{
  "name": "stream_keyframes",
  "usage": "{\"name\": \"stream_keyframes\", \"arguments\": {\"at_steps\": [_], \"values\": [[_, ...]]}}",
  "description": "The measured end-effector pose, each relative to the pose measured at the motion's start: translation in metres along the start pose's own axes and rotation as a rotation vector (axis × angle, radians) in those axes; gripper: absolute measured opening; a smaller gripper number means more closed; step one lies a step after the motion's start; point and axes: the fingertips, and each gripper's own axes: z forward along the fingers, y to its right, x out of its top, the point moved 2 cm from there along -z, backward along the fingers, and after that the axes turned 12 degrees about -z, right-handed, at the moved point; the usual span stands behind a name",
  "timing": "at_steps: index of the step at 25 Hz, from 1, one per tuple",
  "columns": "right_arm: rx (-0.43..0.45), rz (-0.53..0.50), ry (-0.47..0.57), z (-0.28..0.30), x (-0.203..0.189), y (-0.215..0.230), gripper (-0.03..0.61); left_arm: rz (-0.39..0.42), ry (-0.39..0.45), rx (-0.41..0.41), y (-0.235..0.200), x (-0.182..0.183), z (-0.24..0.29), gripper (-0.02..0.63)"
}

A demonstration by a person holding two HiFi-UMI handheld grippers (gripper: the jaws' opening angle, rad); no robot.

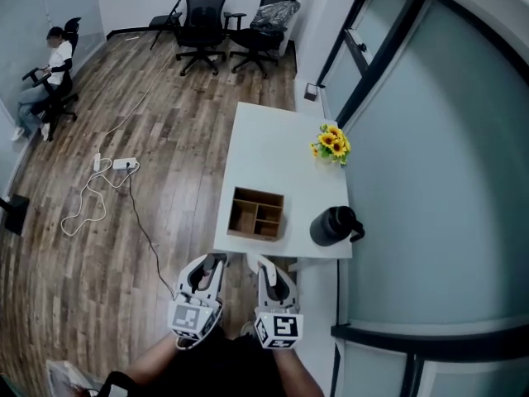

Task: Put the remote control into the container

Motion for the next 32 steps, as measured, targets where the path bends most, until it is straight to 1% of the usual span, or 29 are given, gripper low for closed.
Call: {"name": "stream_keyframes", "arguments": {"at_steps": [7, 17, 25, 32], "values": [[-0.049, -0.004, -0.015, 0.008, 0.003, -0.016, 0.091, -0.004, -0.020, -0.049, -0.018, 0.007, -0.002, 0.102], [-0.078, -0.008, -0.017, 0.013, 0.010, -0.023, 0.091, -0.037, -0.029, -0.075, -0.026, 0.010, 0.000, 0.102], [-0.064, -0.001, -0.016, 0.027, 0.006, -0.014, 0.091, -0.035, -0.031, -0.069, -0.029, 0.008, 0.015, 0.101], [-0.053, 0.008, -0.002, 0.047, 0.007, 0.010, 0.091, -0.026, -0.029, -0.065, -0.026, 0.013, 0.040, 0.103]]}}
